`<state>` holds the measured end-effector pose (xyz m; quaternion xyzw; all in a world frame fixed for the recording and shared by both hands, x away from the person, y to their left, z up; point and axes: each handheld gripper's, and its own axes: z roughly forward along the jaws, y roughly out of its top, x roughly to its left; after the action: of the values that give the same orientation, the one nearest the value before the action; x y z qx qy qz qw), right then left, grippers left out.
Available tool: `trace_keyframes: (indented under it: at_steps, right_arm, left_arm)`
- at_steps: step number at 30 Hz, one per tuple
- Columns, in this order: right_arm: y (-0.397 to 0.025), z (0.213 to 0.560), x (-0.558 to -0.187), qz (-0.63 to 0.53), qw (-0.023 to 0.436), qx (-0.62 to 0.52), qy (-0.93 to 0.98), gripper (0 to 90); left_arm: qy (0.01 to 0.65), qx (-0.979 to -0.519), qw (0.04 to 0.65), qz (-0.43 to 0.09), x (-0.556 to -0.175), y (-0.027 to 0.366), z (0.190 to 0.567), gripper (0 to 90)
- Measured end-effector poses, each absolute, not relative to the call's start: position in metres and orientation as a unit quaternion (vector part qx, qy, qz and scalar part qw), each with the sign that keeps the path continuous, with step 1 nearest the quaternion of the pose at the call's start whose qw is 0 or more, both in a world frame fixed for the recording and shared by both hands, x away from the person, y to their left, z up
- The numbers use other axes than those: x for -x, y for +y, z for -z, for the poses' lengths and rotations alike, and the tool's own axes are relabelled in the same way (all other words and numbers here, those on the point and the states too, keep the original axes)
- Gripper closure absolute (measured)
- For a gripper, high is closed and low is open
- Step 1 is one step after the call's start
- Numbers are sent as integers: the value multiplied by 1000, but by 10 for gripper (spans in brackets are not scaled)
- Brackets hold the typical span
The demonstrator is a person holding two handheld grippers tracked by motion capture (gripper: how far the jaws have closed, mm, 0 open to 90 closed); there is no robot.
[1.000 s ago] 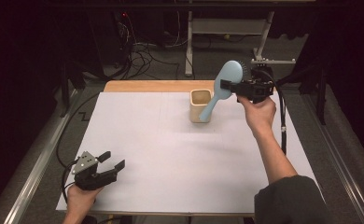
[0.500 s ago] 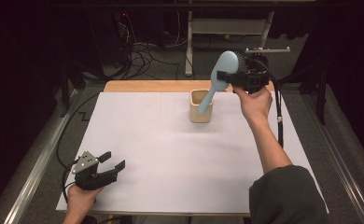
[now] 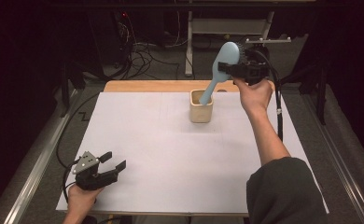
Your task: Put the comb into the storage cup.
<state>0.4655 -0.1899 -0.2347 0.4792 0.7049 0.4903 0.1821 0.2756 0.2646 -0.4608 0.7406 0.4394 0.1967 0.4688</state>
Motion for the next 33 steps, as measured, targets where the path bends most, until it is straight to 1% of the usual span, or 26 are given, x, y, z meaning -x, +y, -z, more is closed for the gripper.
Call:
trace_keyframes:
  at_steps: [14,22,33]
  right_arm:
    - [-181,237,-476,-483,203,-487,699,544]
    - [-173,244,-483,-468,208,-489,706,541]
    - [-168,252,-490,-467,203,-495,704,538]
  left_arm:
    - [438,-741,471,-192,-276,264,461,314]
    - [437,-741,473,-190,-275,263,461,313]
    - [437,-741,474,-188,-275,263,461,314]
